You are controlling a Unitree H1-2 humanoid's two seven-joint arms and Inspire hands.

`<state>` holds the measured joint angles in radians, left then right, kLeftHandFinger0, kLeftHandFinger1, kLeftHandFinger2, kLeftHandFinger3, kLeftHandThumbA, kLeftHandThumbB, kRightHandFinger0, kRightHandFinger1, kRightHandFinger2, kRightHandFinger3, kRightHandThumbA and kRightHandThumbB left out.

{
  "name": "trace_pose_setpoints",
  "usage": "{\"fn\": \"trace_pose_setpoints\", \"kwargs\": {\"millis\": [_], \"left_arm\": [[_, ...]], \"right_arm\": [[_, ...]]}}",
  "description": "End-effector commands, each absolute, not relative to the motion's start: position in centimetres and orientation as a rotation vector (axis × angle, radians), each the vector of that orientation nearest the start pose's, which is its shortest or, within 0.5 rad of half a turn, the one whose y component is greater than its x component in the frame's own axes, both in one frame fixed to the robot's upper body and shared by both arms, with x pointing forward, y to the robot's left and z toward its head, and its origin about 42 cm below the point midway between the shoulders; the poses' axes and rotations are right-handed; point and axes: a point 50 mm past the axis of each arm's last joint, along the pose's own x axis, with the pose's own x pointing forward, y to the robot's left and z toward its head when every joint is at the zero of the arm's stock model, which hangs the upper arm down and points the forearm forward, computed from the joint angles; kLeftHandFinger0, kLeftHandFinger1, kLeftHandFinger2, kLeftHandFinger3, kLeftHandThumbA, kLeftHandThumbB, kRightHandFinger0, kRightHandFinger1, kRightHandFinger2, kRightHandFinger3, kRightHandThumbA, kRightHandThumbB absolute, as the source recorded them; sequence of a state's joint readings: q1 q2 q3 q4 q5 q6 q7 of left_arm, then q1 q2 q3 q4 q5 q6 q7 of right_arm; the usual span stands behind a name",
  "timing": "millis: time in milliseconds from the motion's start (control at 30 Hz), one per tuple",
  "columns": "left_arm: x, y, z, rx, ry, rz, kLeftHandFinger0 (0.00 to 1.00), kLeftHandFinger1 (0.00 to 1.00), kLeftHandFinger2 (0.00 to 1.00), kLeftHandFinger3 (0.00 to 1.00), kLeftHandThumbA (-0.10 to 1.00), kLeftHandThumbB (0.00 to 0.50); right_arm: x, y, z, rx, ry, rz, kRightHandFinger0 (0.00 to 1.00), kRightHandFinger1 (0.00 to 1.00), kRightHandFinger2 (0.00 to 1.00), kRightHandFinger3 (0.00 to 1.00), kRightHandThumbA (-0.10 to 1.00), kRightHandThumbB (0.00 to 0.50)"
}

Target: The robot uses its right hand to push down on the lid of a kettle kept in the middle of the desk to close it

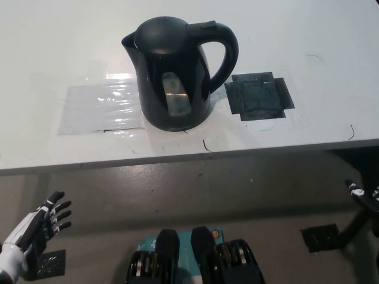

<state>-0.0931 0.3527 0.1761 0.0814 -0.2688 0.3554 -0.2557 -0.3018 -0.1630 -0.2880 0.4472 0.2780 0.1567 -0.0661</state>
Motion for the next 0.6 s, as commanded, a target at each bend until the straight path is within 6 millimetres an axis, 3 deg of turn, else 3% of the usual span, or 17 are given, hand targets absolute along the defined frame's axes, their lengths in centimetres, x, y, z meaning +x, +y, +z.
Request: {"fn": "trace_pose_setpoints", "kwargs": {"millis": [0, 200, 267, 300, 433, 567], "left_arm": [[31.5, 37.0, 12.8, 0.033, 0.245, -0.085, 1.0, 1.0, 1.0, 1.0, 0.83, 0.16], [31.4, 37.0, 13.0, 0.031, 0.246, -0.078, 1.0, 1.0, 1.0, 1.0, 0.82, 0.171], [31.4, 37.0, 12.9, 0.034, 0.242, -0.084, 1.0, 1.0, 1.0, 1.0, 0.84, 0.171], [31.6, 37.4, 13.3, 0.034, 0.232, -0.075, 1.0, 1.0, 1.0, 1.0, 0.84, 0.172], [31.7, 37.5, 13.5, 0.043, 0.233, -0.068, 1.0, 1.0, 1.0, 1.0, 0.83, 0.196], [31.6, 37.5, 13.4, 0.042, 0.235, -0.069, 1.0, 1.0, 1.0, 1.0, 0.83, 0.17]], "right_arm": [[37.5, -33.1, 9.7, 0.205, 0.132, -0.312, 1.0, 1.0, 1.0, 1.0, 0.77, 0.0], [34.6, -31.1, 10.2, 0.23, 0.133, -0.306, 1.0, 1.0, 1.0, 1.0, 0.76, 0.0], [32.1, -29.7, 11.4, 0.224, 0.099, -0.269, 1.0, 1.0, 1.0, 1.0, 0.75, 0.0], [32.6, -29.1, 12.0, 0.22, 0.084, -0.247, 1.0, 1.0, 1.0, 1.0, 0.76, 0.0], [30.6, -27.8, 12.9, 0.193, 0.053, -0.21, 1.0, 1.0, 1.0, 1.0, 0.74, 0.016], [29.9, -27.2, 12.9, 0.171, 0.027, -0.178, 1.0, 1.0, 1.0, 1.0, 0.76, 0.021]]}}
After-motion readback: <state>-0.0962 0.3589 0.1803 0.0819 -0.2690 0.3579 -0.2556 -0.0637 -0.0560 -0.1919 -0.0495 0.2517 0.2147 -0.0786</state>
